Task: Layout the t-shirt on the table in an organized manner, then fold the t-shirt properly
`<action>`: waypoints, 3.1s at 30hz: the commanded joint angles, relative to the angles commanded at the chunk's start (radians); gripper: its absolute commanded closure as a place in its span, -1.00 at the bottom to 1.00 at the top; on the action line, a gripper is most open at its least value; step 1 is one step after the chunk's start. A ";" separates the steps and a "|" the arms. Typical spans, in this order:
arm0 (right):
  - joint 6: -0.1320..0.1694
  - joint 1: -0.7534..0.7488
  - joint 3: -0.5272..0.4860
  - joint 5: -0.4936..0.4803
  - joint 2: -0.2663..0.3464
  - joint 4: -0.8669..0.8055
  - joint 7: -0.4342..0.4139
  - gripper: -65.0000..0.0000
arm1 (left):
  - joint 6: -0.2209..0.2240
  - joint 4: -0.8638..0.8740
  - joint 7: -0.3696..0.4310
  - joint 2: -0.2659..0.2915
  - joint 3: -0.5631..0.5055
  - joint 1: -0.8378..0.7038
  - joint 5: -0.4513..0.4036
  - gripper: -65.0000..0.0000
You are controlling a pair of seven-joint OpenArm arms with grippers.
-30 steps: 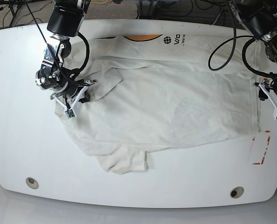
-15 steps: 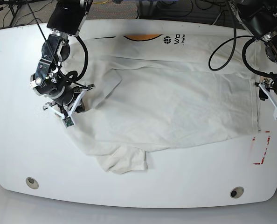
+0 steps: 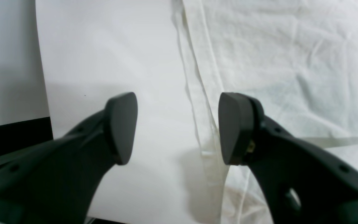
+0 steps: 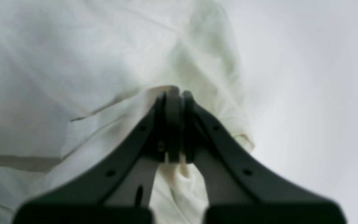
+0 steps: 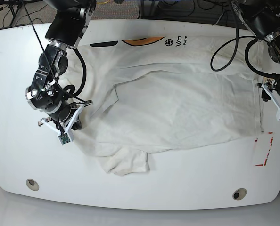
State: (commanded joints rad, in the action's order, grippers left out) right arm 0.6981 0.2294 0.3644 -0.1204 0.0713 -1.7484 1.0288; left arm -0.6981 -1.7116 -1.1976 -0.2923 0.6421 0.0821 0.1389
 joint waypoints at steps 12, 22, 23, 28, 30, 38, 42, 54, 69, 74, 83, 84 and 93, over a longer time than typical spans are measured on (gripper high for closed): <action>0.000 0.023 0.002 0.000 0.005 0.044 0.000 -0.55 | 0.000 -0.008 0.000 0.000 0.006 -0.011 0.005 -0.19; 0.000 -0.121 0.008 0.000 0.008 -0.152 0.003 -0.73 | 0.000 -0.009 -0.052 0.026 0.123 -0.054 0.060 -0.19; 0.000 -0.150 0.009 0.002 0.008 -0.173 0.003 -0.70 | 0.000 -0.009 -0.064 0.028 0.121 -0.068 0.064 -0.19; 0.000 -0.282 0.064 0.002 0.000 -0.247 0.005 -0.56 | 0.000 -0.061 -0.081 0.086 0.121 -0.150 0.101 -0.19; 0.000 -0.325 0.103 -0.005 -0.002 -0.258 0.005 -0.52 | 0.000 -0.107 -0.081 0.114 0.120 -0.183 0.118 -0.19; 0.000 -0.436 0.218 -0.008 -0.006 -0.259 0.005 -0.52 | 0.000 -0.215 -0.080 0.164 0.032 -0.276 0.127 -0.19; 0.000 -0.468 0.256 -0.008 -0.032 -0.255 0.005 -0.52 | 0.000 -0.218 -0.075 0.161 0.028 -0.304 0.124 -0.18; 0.000 -0.439 0.365 -0.008 -0.054 -0.092 0.000 -0.51 | 0.000 -0.219 0.100 0.129 -0.031 -0.344 -0.023 -0.18; 0.000 -0.420 0.387 -0.008 -0.021 0.049 -0.052 -0.51 | 0.000 -0.215 0.123 0.141 -0.133 -0.405 -0.118 -0.18; 0.000 -0.423 0.385 -0.008 -0.023 0.051 -0.055 -0.51 | 0.000 -0.215 0.124 0.137 -0.133 -0.420 -0.155 -0.18; 0.000 -0.422 0.385 -0.008 -0.023 0.051 -0.055 -0.50 | 0.000 -0.083 0.135 0.127 -0.130 -0.405 -0.218 -0.18; 0.000 -0.422 0.385 -0.008 -0.023 0.051 -0.055 -0.50 | 0.000 -0.063 0.144 0.117 -0.130 -0.396 -0.218 -0.18; 0.000 -0.423 0.388 -0.003 -0.021 0.051 -0.057 0.03 | 0.000 0.130 0.273 0.098 -0.133 -0.374 -0.221 -0.15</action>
State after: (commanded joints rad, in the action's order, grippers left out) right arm 0.6981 -0.1941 0.7526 -0.1235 0.0499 -1.6978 0.9720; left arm -0.6981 -1.5812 -0.9244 -0.1941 0.5086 -0.2923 -0.0821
